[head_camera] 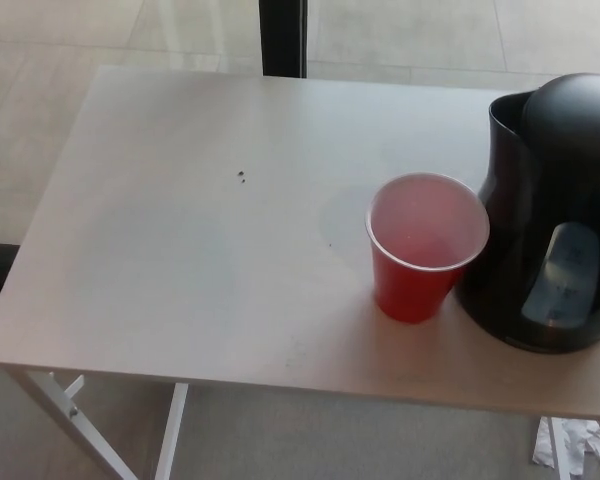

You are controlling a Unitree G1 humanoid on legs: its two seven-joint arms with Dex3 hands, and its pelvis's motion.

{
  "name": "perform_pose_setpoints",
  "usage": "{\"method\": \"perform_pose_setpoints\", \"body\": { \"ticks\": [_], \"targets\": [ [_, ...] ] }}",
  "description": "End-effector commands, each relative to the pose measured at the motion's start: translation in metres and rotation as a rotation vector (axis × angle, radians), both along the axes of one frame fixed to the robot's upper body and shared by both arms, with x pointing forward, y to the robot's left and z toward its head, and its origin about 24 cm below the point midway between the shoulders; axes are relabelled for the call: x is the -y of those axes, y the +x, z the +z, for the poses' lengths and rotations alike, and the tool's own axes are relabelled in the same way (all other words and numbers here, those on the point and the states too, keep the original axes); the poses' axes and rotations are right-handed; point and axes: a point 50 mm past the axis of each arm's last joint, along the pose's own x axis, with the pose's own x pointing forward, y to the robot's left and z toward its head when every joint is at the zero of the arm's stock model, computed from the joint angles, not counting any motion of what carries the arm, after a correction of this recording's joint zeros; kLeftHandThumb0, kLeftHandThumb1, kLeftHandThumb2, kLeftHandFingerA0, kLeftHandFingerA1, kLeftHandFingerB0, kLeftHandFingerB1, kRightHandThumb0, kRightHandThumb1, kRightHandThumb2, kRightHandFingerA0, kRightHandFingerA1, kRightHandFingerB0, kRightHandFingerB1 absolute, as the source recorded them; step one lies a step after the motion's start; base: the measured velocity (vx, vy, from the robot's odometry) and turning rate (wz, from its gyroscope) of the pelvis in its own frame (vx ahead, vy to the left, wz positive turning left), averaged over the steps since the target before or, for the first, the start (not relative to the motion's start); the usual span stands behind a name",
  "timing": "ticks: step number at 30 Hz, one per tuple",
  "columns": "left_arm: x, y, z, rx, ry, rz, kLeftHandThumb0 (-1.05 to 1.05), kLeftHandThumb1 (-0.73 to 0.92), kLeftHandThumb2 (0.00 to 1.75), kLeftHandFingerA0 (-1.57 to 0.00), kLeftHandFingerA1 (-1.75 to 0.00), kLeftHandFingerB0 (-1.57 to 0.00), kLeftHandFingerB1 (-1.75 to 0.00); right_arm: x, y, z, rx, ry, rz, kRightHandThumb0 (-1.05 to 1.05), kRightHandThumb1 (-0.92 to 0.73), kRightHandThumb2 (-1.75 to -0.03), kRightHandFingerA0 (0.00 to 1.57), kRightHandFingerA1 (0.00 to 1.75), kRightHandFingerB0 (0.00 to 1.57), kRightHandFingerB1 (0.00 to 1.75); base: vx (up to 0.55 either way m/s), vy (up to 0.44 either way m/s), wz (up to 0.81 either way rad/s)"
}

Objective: The robot uses its right hand to lift up a kettle kept on the middle of the desk by its handle and tilt it into a glass kept next to it to pour out water

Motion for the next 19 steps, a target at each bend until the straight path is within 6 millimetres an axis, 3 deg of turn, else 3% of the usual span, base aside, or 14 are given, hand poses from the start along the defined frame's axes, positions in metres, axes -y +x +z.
{"method": "perform_pose_setpoints", "body": {
  "ticks": [1,2,3,7,8,9,19],
  "targets": [
    [-0.016,0.052,0.053,0.335,0.062,-0.141,-0.87,0.92,0.78,-0.35,-0.53,-0.28,-0.48,0.176,-0.234,0.001,0.304,0.397,-0.887,-0.86,-0.48,-0.83,0.0,0.44,0.0,0.35,0.0,0.0,0.0],
    [-0.018,0.054,0.058,0.366,0.082,-0.135,-0.87,0.77,1.17,-0.39,-0.61,-0.29,-0.57,0.177,-0.233,0.002,0.299,0.374,-0.889,-0.86,-0.48,-0.84,0.0,0.44,0.0,0.37,0.0,0.0,0.1],
    [-0.021,0.055,0.064,0.398,0.102,-0.122,-0.91,0.92,0.77,-0.42,-0.56,-0.31,-0.5,0.178,-0.234,0.004,0.297,0.348,-0.893,-0.85,-0.47,-0.82,0.0,0.43,0.0,0.38,0.0,0.0,0.0],
    [-0.025,0.046,0.067,0.413,0.103,-0.096,-0.89,0.92,0.79,-0.42,-0.59,-0.3,-0.54,0.179,-0.237,0.005,0.301,0.33,-0.903,-0.87,-0.48,-0.86,0.0,0.44,0.0,0.32,0.0,0.0,0.0],
    [-0.026,0.04,0.064,0.401,0.096,-0.078,-0.94,0.82,0.89,-0.34,-0.57,-0.24,-0.52,0.181,-0.241,0.003,0.309,0.341,-0.908,-0.91,-0.51,-0.85,0.0,0.42,0.0,0.2,0.0,0.0,0.0],
    [-0.026,0.03,0.058,0.379,0.083,-0.045,-0.85,0.92,0.76,-0.41,-0.57,-0.32,-0.51,0.183,-0.247,0.0,0.321,0.358,-0.92,-0.92,-0.52,-0.85,0.0,0.43,0.0,0.17,0.0,0.0,0.0],
    [-0.023,0.005,0.043,0.333,0.051,0.002,-0.86,0.92,0.76,-0.39,-0.55,-0.28,-0.5,0.19,-0.268,-0.014,0.374,0.449,-1.105,-0.85,-0.48,-0.89,0.0,0.44,0.02,0.28,0.0,0.0,0.0]
  ]
}}
